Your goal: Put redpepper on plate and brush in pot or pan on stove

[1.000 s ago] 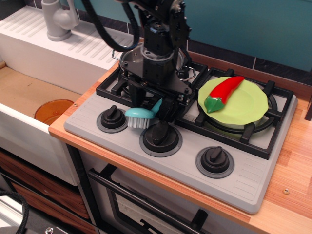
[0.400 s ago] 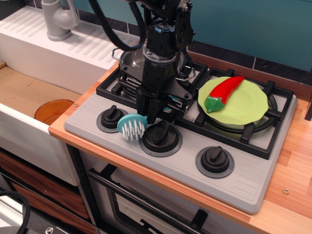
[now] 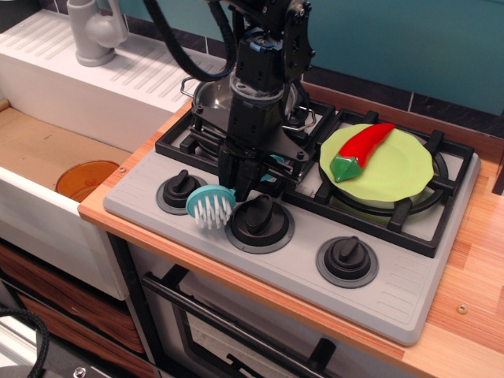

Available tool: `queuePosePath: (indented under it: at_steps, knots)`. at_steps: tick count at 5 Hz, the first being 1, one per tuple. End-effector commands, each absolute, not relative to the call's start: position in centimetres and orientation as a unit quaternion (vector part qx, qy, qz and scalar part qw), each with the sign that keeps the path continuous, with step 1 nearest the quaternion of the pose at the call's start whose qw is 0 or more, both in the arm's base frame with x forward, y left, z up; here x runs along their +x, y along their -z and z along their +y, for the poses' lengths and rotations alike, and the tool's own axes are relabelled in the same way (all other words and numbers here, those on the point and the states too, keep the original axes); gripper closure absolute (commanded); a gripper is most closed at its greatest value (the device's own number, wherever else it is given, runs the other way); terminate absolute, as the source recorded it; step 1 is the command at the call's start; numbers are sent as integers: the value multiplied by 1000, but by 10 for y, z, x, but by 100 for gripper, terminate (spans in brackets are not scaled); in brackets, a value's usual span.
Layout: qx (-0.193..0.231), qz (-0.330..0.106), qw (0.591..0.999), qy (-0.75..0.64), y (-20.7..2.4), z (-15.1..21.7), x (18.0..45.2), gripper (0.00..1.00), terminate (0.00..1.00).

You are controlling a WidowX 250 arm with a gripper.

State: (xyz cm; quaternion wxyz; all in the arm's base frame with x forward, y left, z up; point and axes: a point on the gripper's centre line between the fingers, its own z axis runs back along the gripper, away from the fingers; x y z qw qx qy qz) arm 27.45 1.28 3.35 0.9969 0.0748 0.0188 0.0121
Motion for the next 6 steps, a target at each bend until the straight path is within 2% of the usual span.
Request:
queuePosePath:
  at_steps: [1, 3, 4, 5, 6]
  knots:
    - [85, -15, 996, -1, -93, 15, 284, 100, 0]
    - [110, 2, 994, 0, -138, 17, 285, 100, 0]
    - [123, 9, 992, -15, -152, 2, 294, 100, 0]
    - [122, 24, 992, -13, -165, 1, 312, 100, 0]
    - [126, 33, 991, 8, -179, 24, 334, 100, 0]
